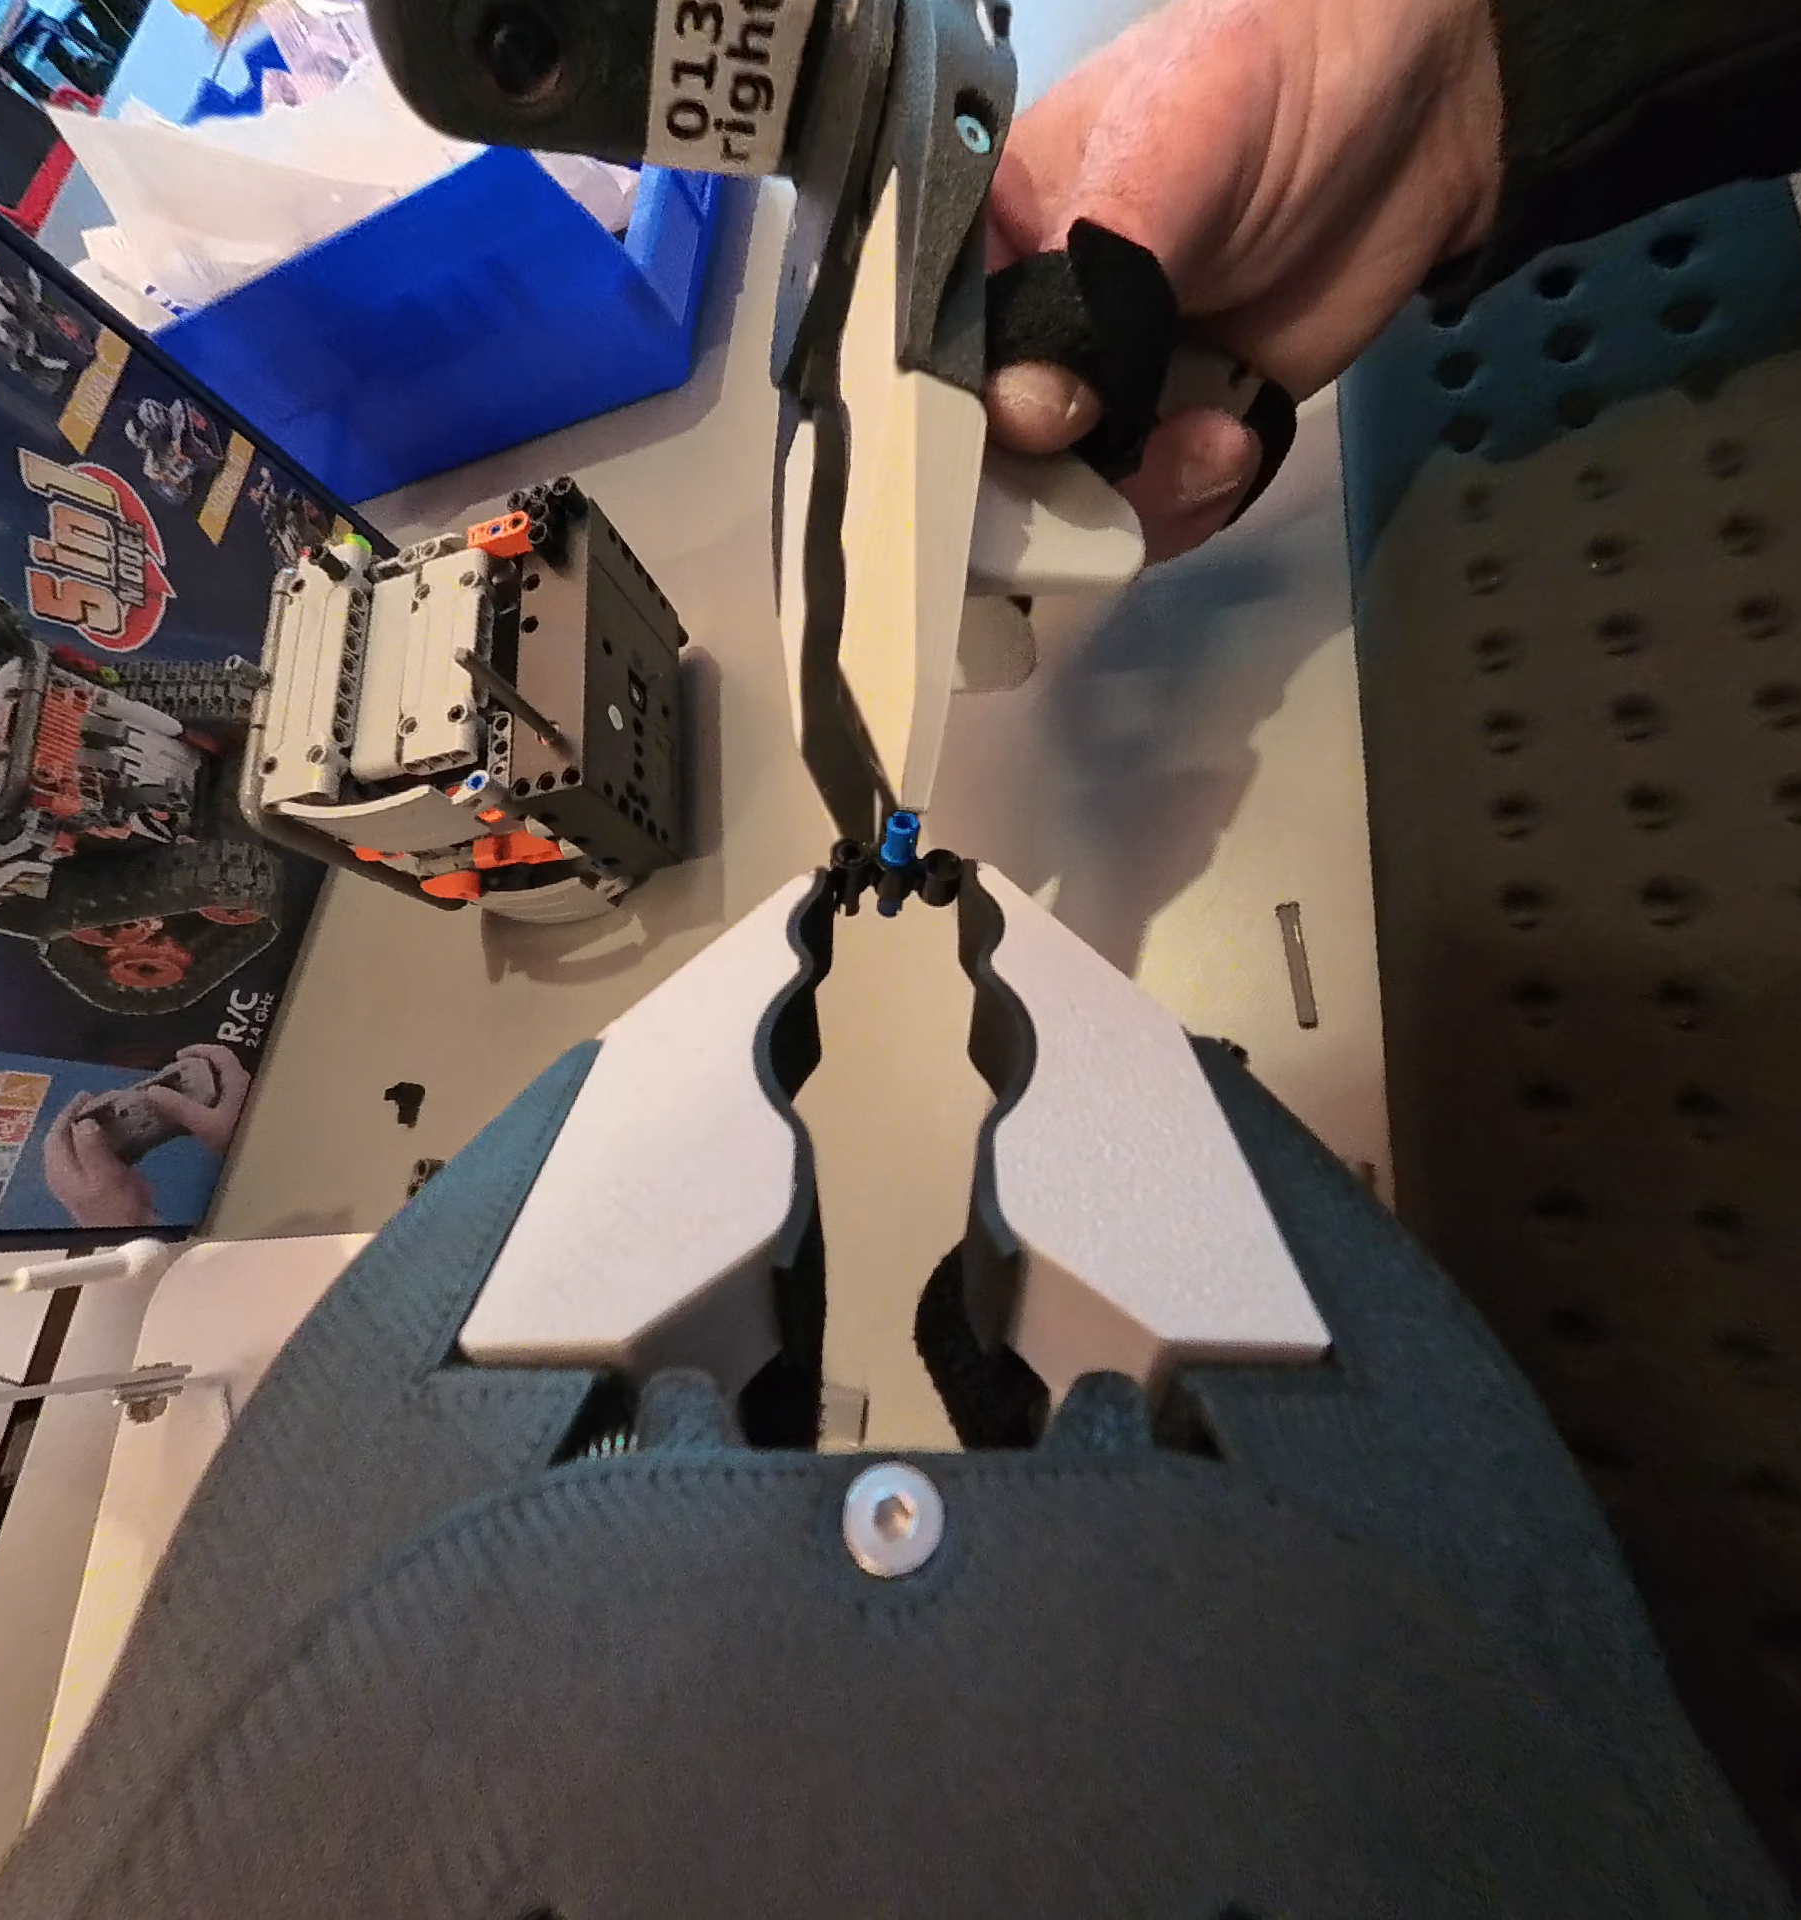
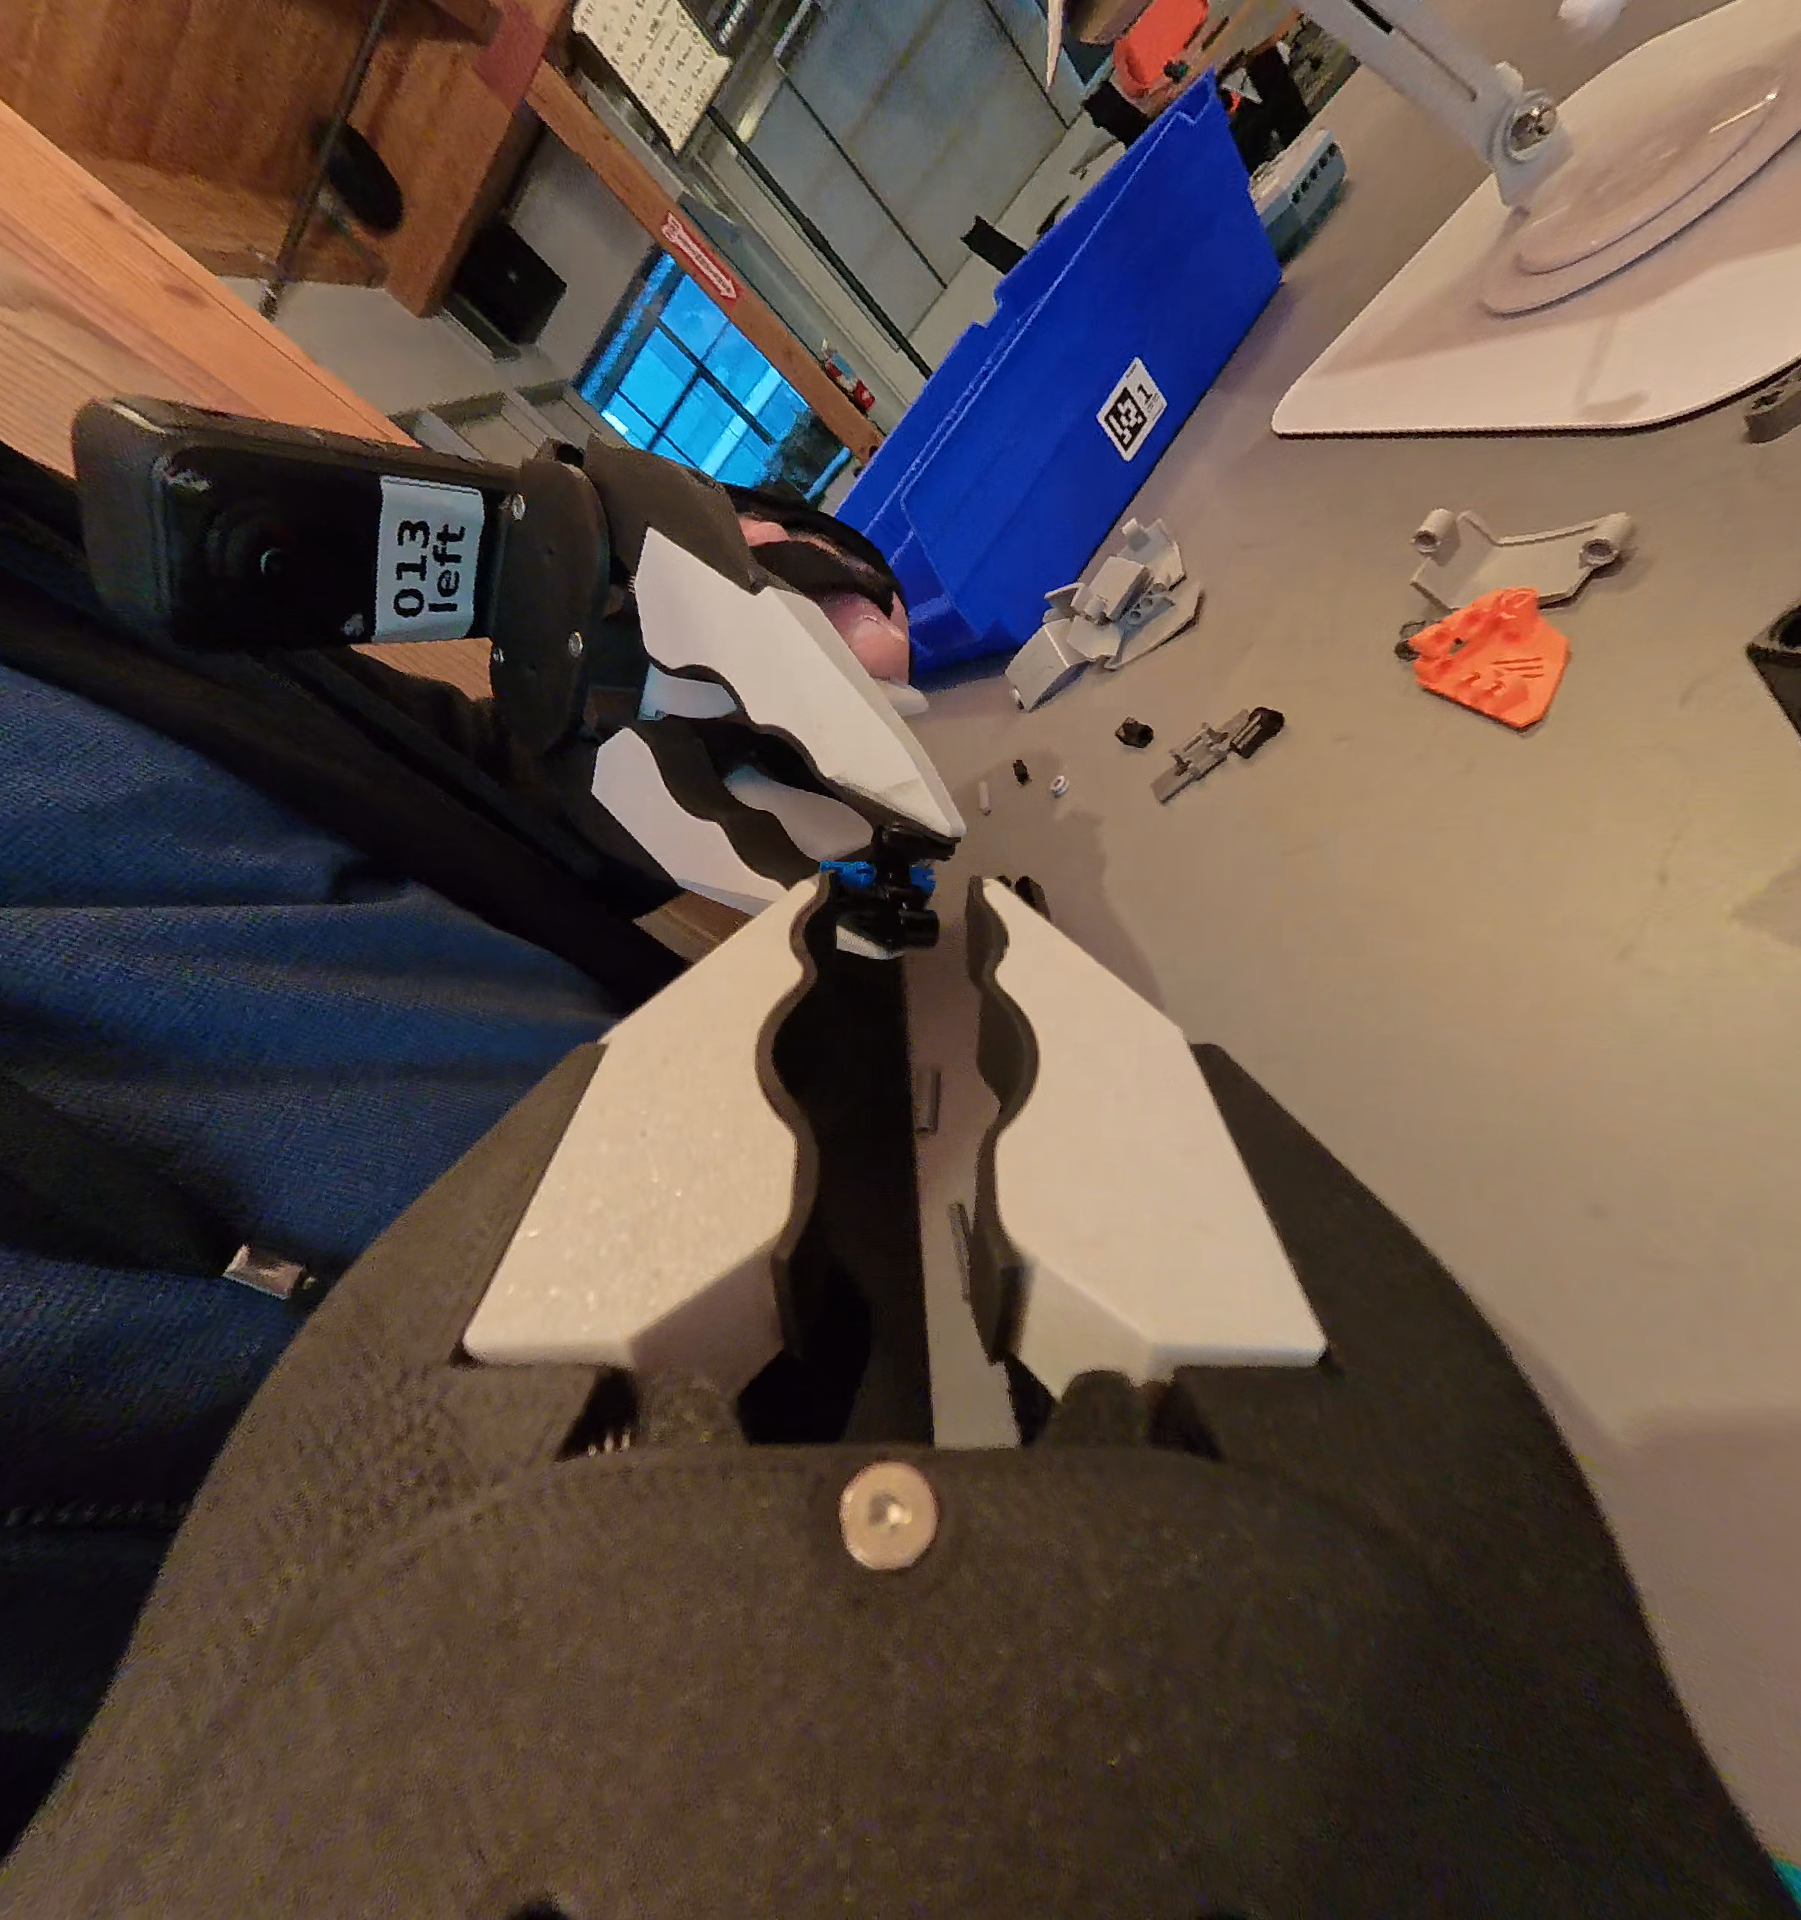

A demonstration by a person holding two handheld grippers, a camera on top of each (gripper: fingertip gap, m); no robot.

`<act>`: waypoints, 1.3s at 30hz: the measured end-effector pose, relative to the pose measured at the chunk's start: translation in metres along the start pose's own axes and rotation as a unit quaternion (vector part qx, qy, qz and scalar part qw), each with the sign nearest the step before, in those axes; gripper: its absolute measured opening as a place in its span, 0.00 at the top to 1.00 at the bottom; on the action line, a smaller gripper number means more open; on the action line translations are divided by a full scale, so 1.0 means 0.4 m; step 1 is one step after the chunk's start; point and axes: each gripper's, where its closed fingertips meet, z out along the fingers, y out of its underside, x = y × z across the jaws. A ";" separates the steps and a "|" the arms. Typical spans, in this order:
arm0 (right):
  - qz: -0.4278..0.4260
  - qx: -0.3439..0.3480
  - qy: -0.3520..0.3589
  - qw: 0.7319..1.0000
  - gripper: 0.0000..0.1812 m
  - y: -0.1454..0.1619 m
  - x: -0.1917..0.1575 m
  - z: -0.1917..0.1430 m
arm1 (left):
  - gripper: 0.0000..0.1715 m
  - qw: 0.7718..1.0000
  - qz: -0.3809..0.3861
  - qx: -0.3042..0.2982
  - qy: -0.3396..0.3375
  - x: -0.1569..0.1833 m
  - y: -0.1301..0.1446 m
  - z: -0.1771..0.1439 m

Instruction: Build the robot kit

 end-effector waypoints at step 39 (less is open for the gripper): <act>0.011 0.048 -0.054 0.997 0.92 -0.038 -0.059 -0.009 | 0.87 0.999 0.033 0.008 -0.031 -0.022 -0.050 -0.029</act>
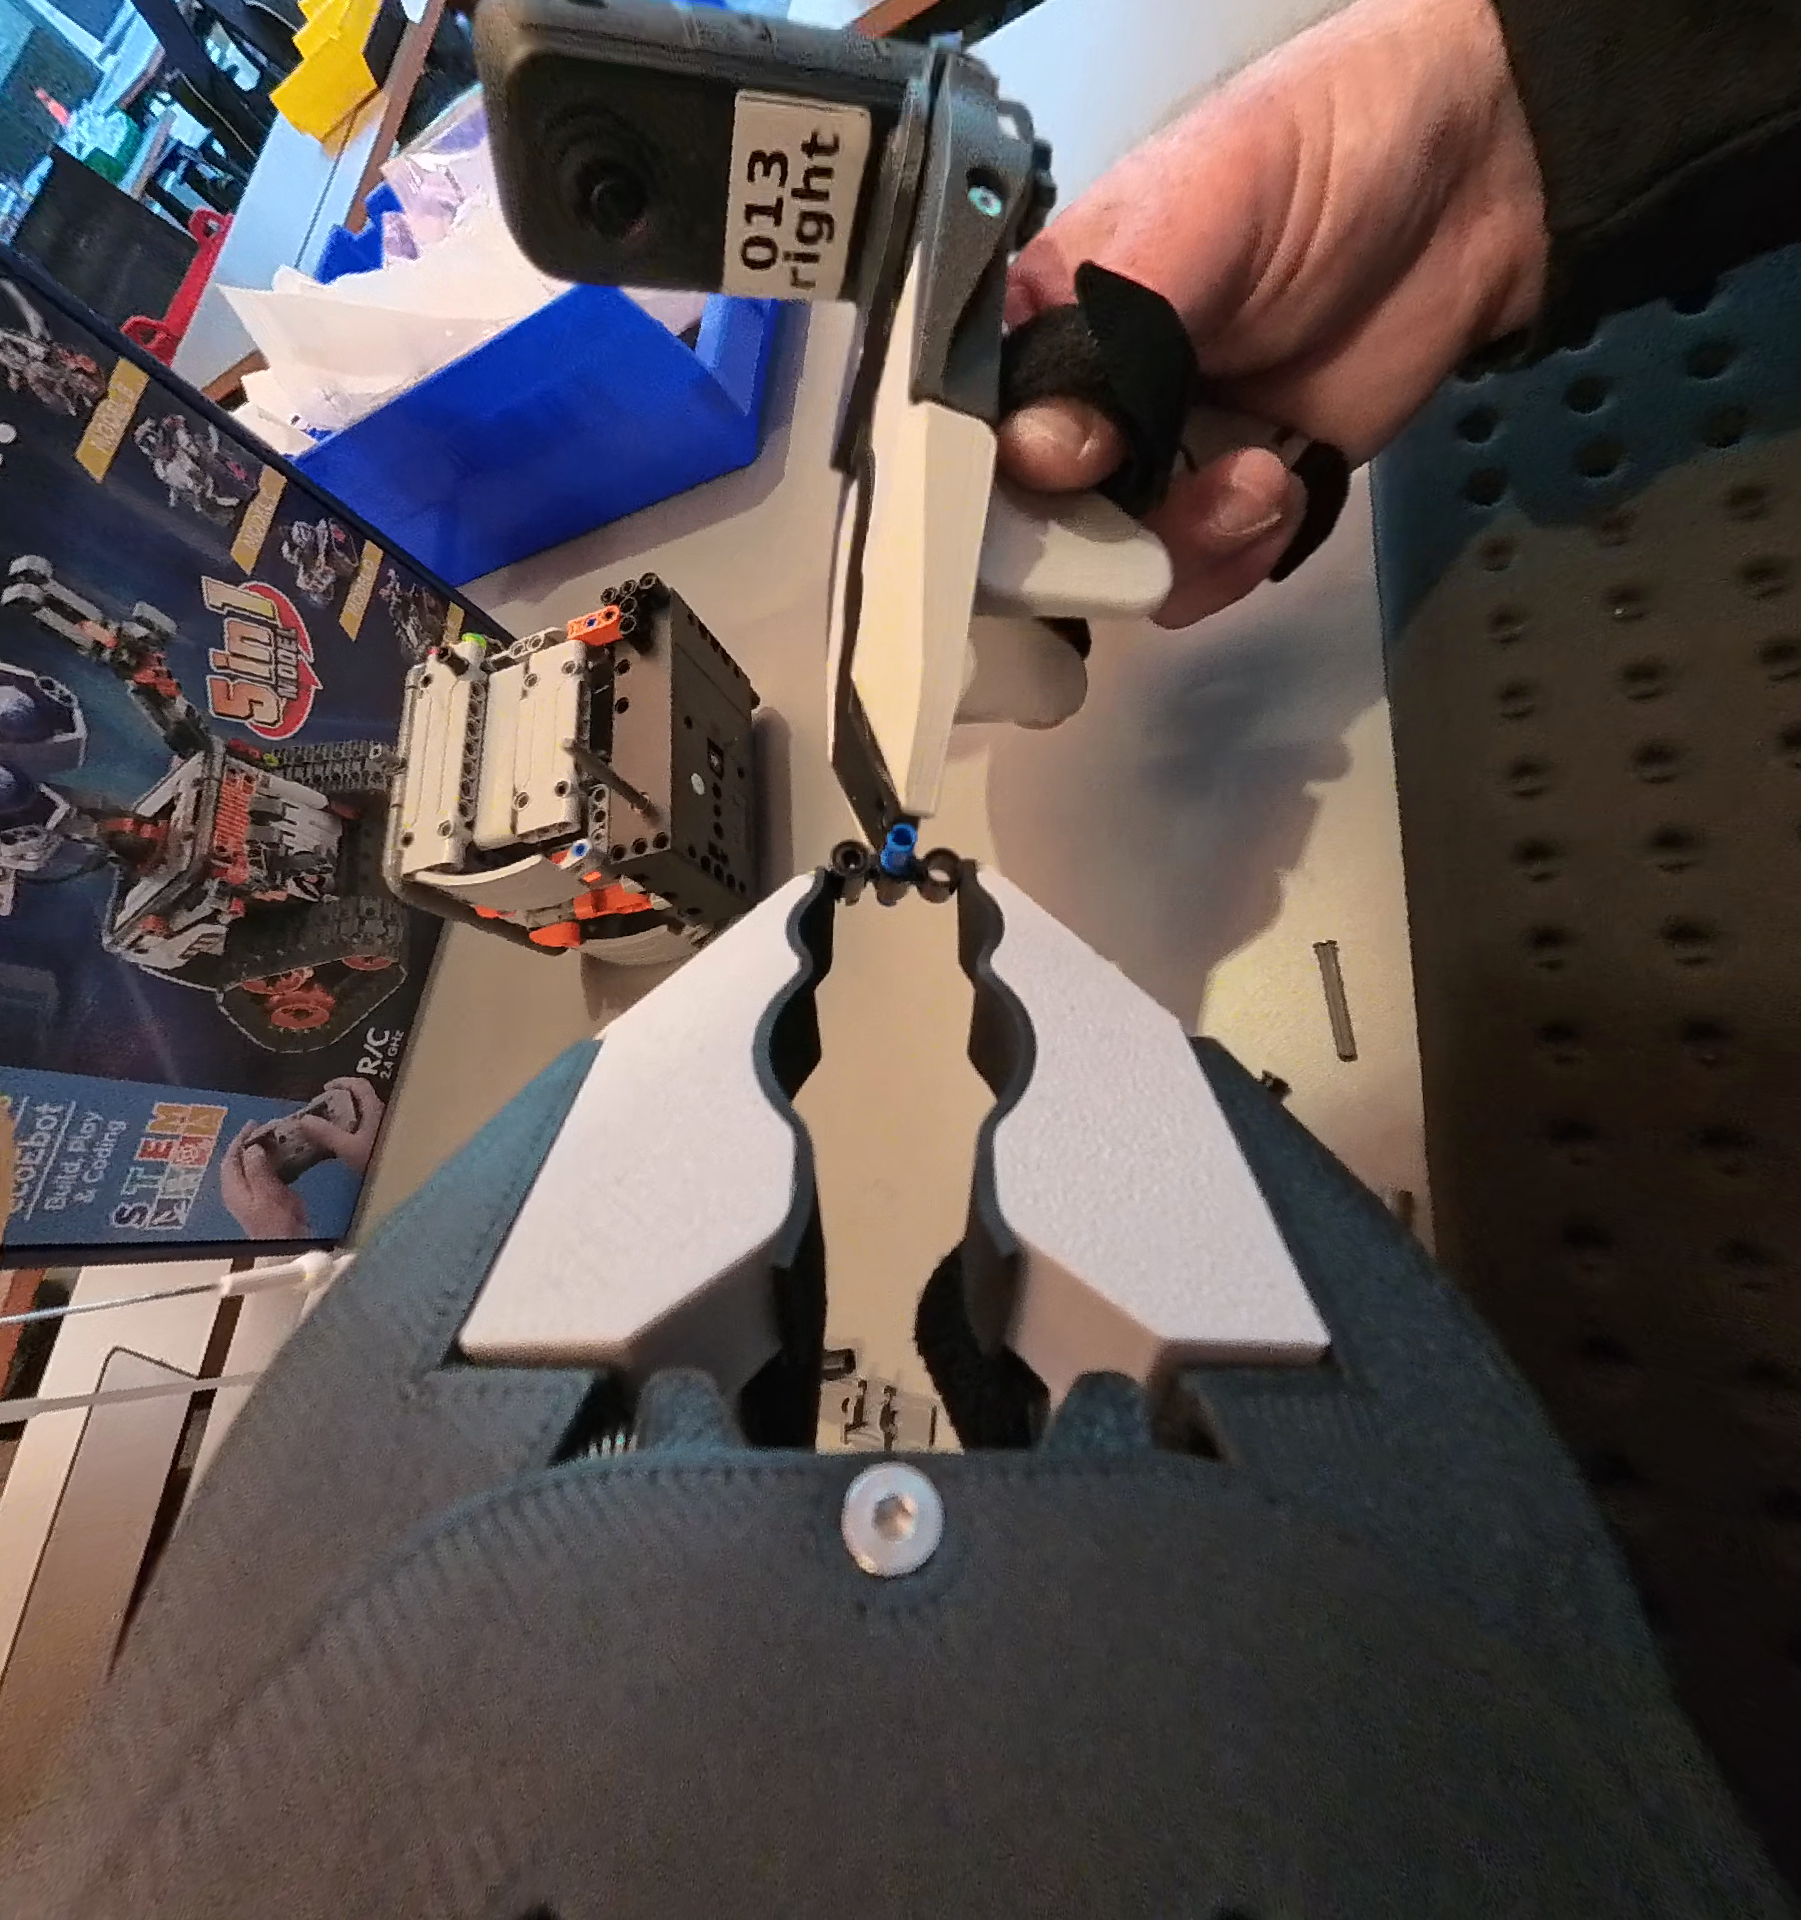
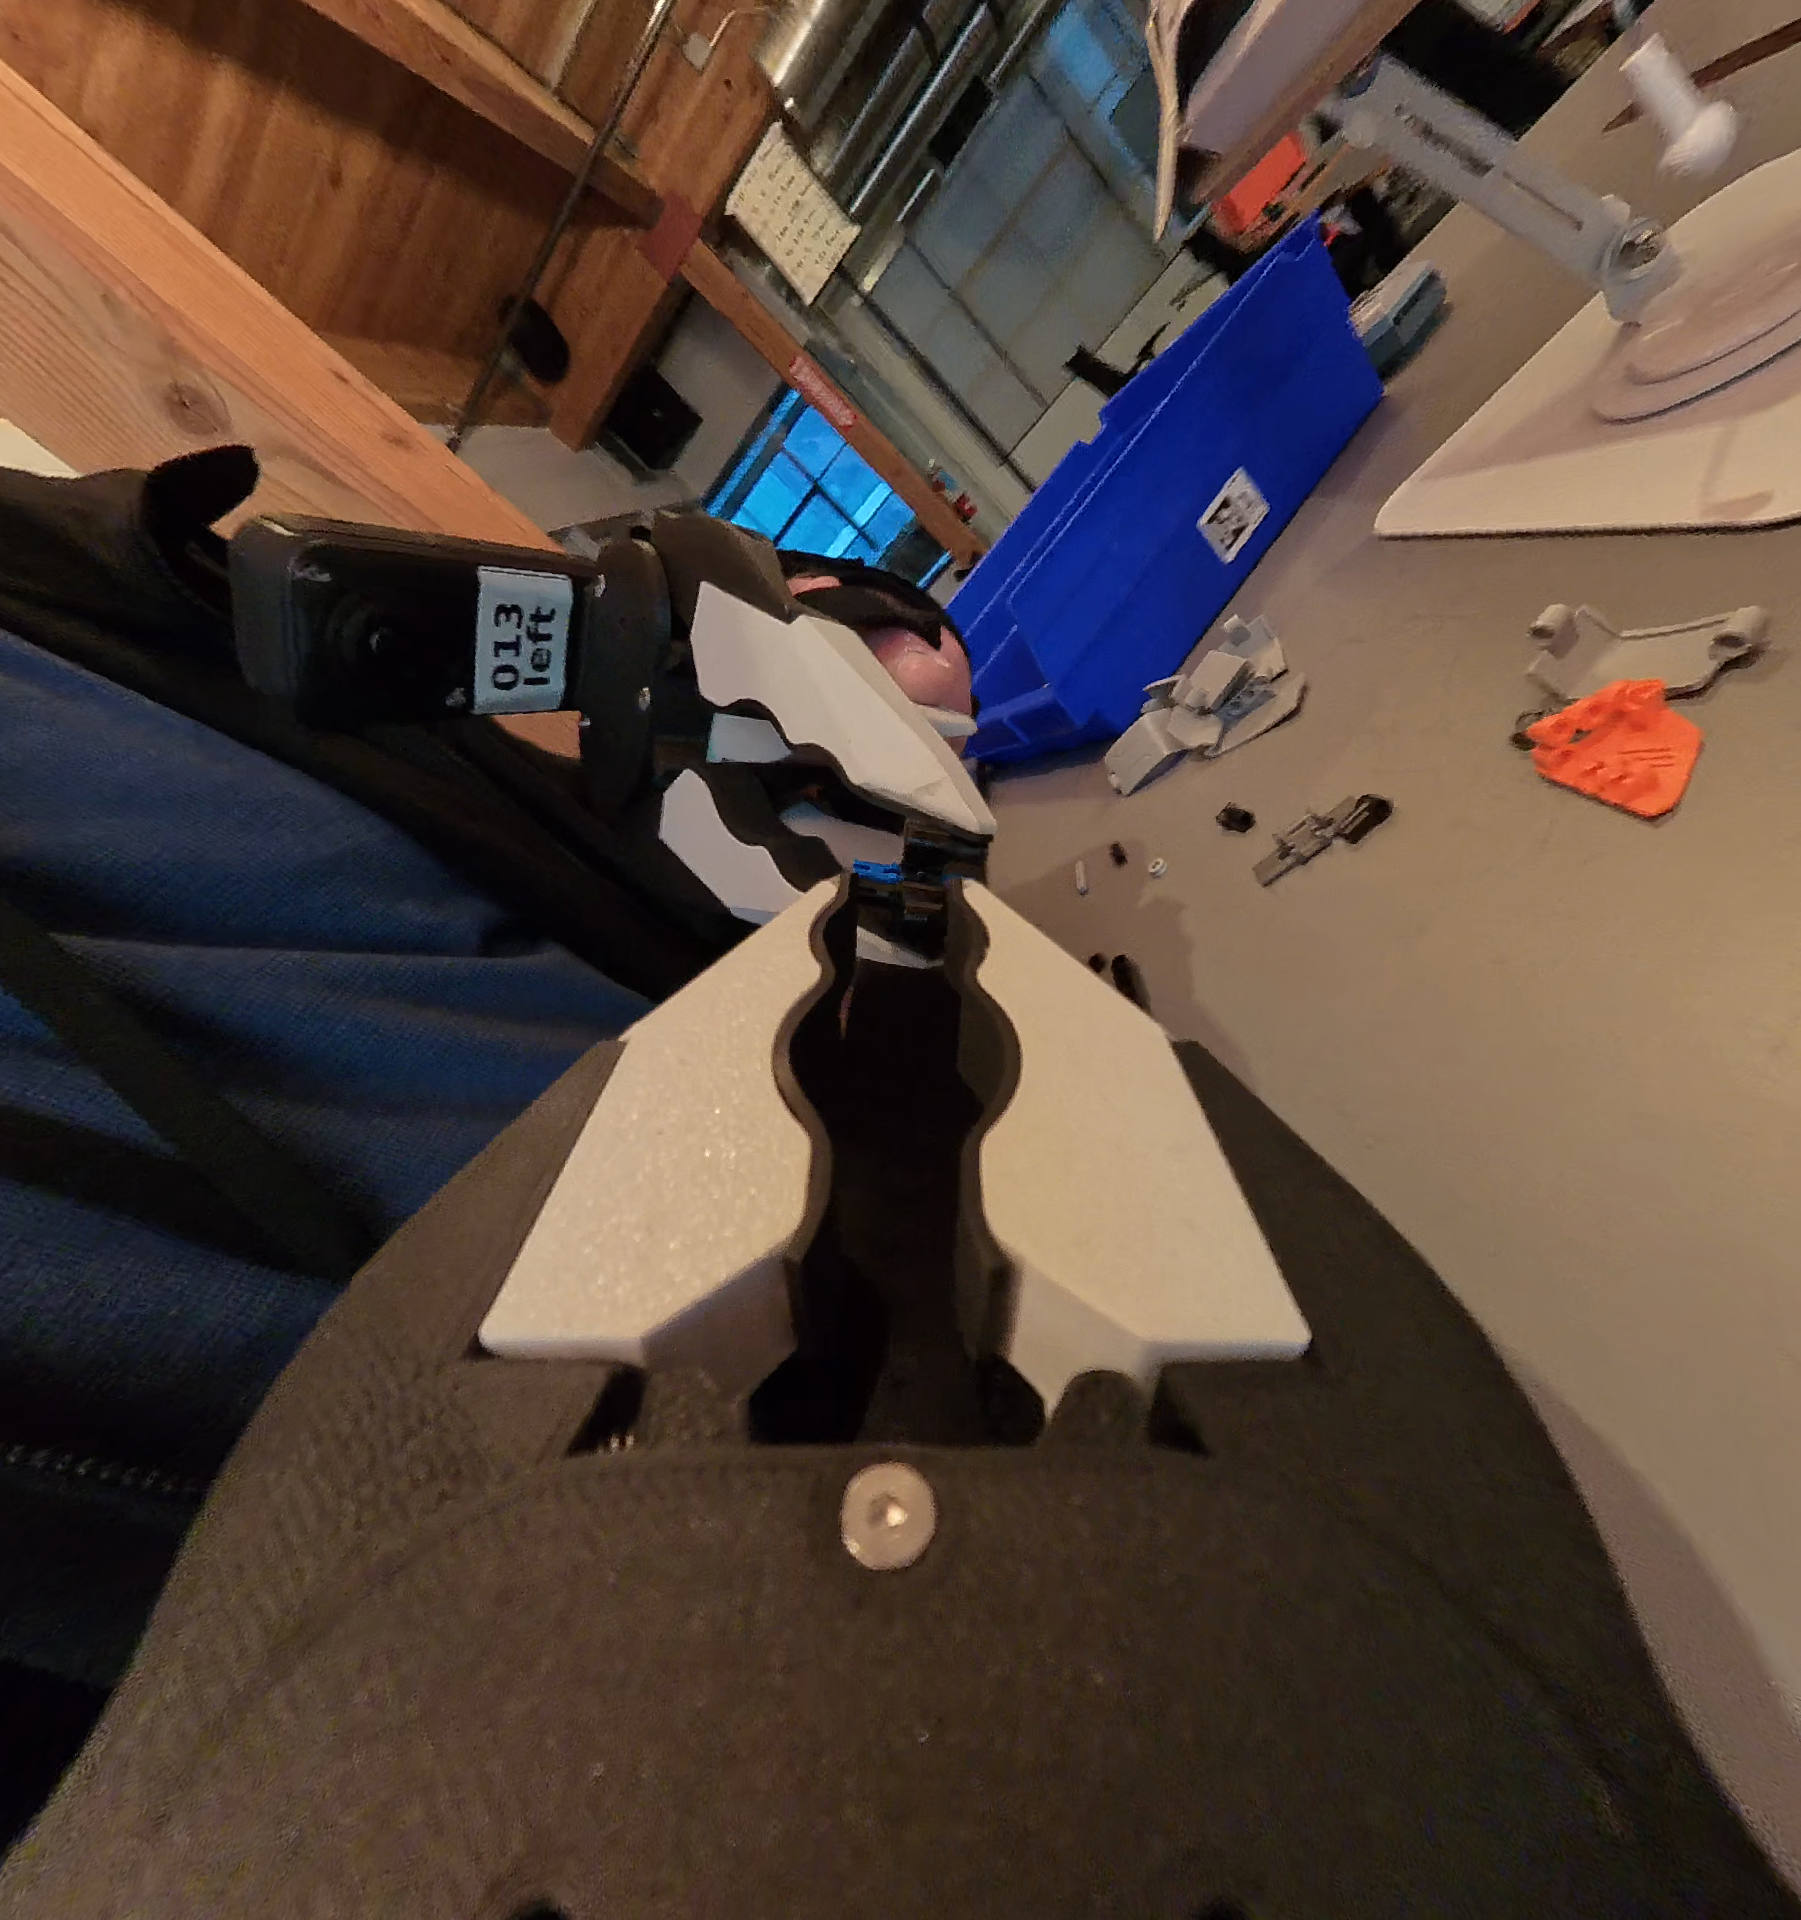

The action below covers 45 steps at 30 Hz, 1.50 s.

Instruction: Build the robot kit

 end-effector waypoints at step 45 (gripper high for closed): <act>-0.248 -0.135 0.168 0.945 0.96 -0.028 0.017 0.086 | 0.87 0.981 -0.174 0.071 0.050 -0.031 0.046 -0.069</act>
